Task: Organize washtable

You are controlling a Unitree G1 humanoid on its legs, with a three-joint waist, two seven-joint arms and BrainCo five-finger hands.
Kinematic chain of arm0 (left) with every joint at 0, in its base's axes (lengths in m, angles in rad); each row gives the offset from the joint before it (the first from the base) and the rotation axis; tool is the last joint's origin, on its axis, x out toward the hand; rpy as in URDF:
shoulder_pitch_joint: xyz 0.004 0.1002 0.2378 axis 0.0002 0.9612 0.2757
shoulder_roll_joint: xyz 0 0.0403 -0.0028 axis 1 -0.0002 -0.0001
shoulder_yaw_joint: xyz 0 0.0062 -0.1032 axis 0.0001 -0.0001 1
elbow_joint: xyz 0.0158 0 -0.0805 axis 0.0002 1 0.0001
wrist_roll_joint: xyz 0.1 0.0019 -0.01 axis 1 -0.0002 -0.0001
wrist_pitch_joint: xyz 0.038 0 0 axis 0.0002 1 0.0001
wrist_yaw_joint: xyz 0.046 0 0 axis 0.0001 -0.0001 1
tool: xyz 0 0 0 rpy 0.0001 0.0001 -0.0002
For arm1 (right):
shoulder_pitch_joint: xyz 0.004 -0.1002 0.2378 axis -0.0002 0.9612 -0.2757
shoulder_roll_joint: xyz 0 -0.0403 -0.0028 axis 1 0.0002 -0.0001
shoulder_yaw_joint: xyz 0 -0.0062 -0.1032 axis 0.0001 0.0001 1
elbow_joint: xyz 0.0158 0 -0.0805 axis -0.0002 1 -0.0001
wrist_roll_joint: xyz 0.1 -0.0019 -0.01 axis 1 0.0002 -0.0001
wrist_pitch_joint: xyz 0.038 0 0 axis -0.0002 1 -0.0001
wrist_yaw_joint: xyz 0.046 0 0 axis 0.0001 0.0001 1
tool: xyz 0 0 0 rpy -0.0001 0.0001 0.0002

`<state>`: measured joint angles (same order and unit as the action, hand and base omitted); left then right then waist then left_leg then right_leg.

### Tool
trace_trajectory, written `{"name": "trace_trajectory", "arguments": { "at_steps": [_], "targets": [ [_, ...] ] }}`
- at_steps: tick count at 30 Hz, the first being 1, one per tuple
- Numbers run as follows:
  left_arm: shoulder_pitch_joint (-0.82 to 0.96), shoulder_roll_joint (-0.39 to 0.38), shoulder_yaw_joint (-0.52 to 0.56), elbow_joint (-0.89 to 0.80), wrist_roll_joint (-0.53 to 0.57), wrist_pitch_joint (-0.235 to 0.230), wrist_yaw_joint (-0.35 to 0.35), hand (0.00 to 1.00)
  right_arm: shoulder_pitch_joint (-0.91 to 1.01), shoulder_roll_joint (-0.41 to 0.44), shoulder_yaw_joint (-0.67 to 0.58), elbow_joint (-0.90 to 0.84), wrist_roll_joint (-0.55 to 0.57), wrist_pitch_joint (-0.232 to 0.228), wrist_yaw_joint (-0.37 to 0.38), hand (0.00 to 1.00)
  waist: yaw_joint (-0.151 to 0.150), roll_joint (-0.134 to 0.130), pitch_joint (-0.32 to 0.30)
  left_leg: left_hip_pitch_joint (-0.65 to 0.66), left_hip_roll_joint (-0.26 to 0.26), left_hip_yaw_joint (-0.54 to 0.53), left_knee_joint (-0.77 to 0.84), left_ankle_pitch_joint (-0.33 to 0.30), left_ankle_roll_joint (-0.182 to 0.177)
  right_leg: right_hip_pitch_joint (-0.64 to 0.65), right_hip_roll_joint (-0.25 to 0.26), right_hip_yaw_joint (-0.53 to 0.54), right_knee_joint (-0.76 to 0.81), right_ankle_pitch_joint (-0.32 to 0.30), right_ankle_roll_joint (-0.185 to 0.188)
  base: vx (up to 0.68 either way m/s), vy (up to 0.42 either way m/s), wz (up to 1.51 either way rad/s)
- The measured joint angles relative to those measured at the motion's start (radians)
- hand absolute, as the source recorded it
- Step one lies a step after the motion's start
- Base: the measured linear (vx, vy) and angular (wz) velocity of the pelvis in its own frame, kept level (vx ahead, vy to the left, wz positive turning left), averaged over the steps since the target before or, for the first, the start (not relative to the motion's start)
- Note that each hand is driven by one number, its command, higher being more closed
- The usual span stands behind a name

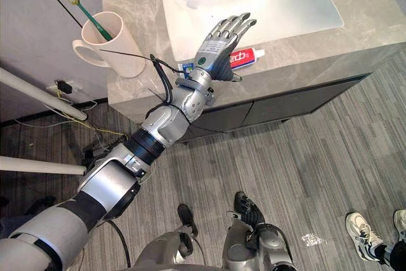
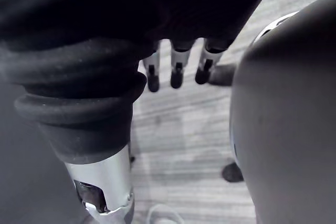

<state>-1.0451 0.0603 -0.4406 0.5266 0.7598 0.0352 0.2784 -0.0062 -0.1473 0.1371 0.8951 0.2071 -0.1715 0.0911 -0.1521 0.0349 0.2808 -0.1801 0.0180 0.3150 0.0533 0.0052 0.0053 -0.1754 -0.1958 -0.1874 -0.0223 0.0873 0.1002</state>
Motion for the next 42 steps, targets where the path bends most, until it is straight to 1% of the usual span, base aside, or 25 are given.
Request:
{"name": "trace_trajectory", "arguments": {
  "at_steps": [2,5,9,16,17,20,22,25,27,28,29,31,35,40,42],
  "targets": [
    [0.003,0.002,0.021,0.000,-0.001,0.006,0.011,0.00,0.000,0.000,0.000,0.000,0.000,0.000,0.000,0.00,0.001,0.000,0.000,0.000,0.000,-0.003,0.000,0.000,0.000,0.002,0.000,-0.003,0.000,0.000,0.000,-0.01,0.000,0.04],
    [0.009,0.003,0.021,0.000,-0.001,0.011,0.012,0.00,0.000,0.000,0.001,0.000,0.000,0.000,0.000,0.00,0.003,0.000,0.000,0.000,0.000,-0.011,0.001,0.000,0.000,0.007,0.000,-0.007,0.000,0.000,0.000,-0.01,0.002,0.07],
    [0.054,0.001,0.025,-0.004,-0.002,0.011,0.017,0.00,0.000,0.000,0.001,0.001,0.000,0.000,0.000,0.00,0.004,0.000,0.000,0.000,0.000,-0.017,0.004,0.000,0.000,0.013,0.000,-0.014,0.000,0.000,0.000,-0.02,0.005,0.05],
    [0.080,-0.002,0.052,-0.004,-0.002,0.011,0.020,0.00,-0.007,-0.006,0.026,-0.001,0.008,0.000,-0.002,0.00,0.004,-0.005,0.009,-0.007,0.000,-0.020,0.017,0.000,0.000,0.011,0.001,-0.016,0.003,-0.001,0.000,-0.04,0.007,0.01],
    [0.087,-0.002,0.051,-0.002,-0.001,0.012,0.017,1.00,-0.007,-0.006,0.026,-0.001,0.009,0.000,-0.002,0.00,0.004,-0.005,0.009,-0.007,0.000,-0.020,0.017,0.000,0.000,0.010,0.002,-0.016,0.003,-0.001,0.000,-0.04,0.008,-0.02],
    [0.111,0.002,0.052,0.006,-0.001,0.021,0.009,1.00,-0.007,-0.006,0.026,-0.014,0.010,0.000,-0.005,0.00,0.004,-0.005,0.015,-0.022,0.001,-0.017,0.020,0.000,0.000,-0.008,0.002,-0.012,0.007,0.000,0.000,-0.01,0.002,-0.01],
    [0.111,0.000,0.050,-0.005,0.000,0.017,0.008,1.00,-0.006,-0.009,0.025,-0.016,0.010,0.000,-0.006,0.00,0.007,-0.005,0.023,-0.022,0.001,-0.017,0.022,0.000,0.000,-0.007,0.002,-0.012,0.008,0.000,0.000,0.00,0.000,0.00],
    [0.110,0.002,0.050,-0.004,0.001,-0.002,0.010,1.00,-0.008,-0.008,0.025,-0.021,0.010,-0.002,-0.007,0.00,0.007,-0.006,0.026,-0.024,0.001,-0.017,0.024,0.000,0.000,-0.008,0.002,-0.013,0.008,0.000,0.000,0.00,0.000,0.00],
    [0.108,0.005,0.051,-0.003,0.001,-0.003,0.014,1.00,-0.008,-0.008,0.025,-0.022,0.011,-0.004,-0.008,0.00,0.009,-0.007,0.027,-0.030,0.002,-0.017,0.026,0.000,0.000,-0.014,0.002,-0.012,0.011,0.000,0.000,-0.02,0.003,-0.01],
    [0.102,0.005,0.052,-0.002,0.001,-0.005,0.017,1.00,-0.008,-0.008,0.025,-0.024,0.015,-0.005,-0.008,0.00,0.012,-0.007,0.027,-0.037,0.003,-0.016,0.029,0.000,0.000,-0.023,0.002,-0.010,0.016,0.000,0.000,-0.04,0.002,-0.03],
    [0.085,0.004,0.051,0.008,0.001,-0.012,0.022,1.00,-0.008,-0.009,0.025,-0.032,0.018,-0.007,-0.009,0.00,0.026,-0.009,0.038,-0.041,0.008,-0.015,0.033,0.000,0.000,-0.028,0.002,-0.007,0.021,0.000,0.000,-0.05,-0.004,-0.06],
    [0.057,0.006,0.052,0.025,0.002,-0.024,0.029,1.00,-0.008,-0.009,0.025,-0.057,0.019,-0.009,-0.009,0.00,0.030,-0.012,0.053,-0.053,0.011,-0.012,0.037,0.001,0.001,-0.044,0.002,-0.004,0.032,0.000,0.000,-0.08,-0.001,-0.03],
    [0.035,0.019,0.056,0.029,0.002,-0.037,0.037,1.00,-0.012,-0.006,0.026,-0.068,0.026,-0.022,-0.009,0.00,0.031,-0.022,0.067,-0.066,0.011,-0.009,0.036,0.005,0.006,-0.062,0.002,-0.001,0.037,0.004,-0.005,-0.06,0.012,-0.01],
    [0.033,0.022,0.057,0.026,0.001,-0.046,0.052,1.00,-0.012,-0.009,0.026,-0.064,0.027,-0.022,-0.009,0.00,0.031,-0.023,0.068,-0.070,0.010,-0.006,0.033,0.007,0.008,-0.070,0.002,-0.001,0.037,0.008,-0.003,-0.01,0.006,-0.01],
    [0.033,0.022,0.057,0.021,0.001,-0.046,0.053,1.00,-0.012,-0.009,0.025,-0.060,0.027,-0.022,-0.009,0.00,0.031,-0.023,0.068,-0.070,0.009,-0.007,0.032,0.012,0.015,-0.069,0.001,-0.002,0.037,0.009,-0.003,0.00,0.000,0.00]
  ]
}}
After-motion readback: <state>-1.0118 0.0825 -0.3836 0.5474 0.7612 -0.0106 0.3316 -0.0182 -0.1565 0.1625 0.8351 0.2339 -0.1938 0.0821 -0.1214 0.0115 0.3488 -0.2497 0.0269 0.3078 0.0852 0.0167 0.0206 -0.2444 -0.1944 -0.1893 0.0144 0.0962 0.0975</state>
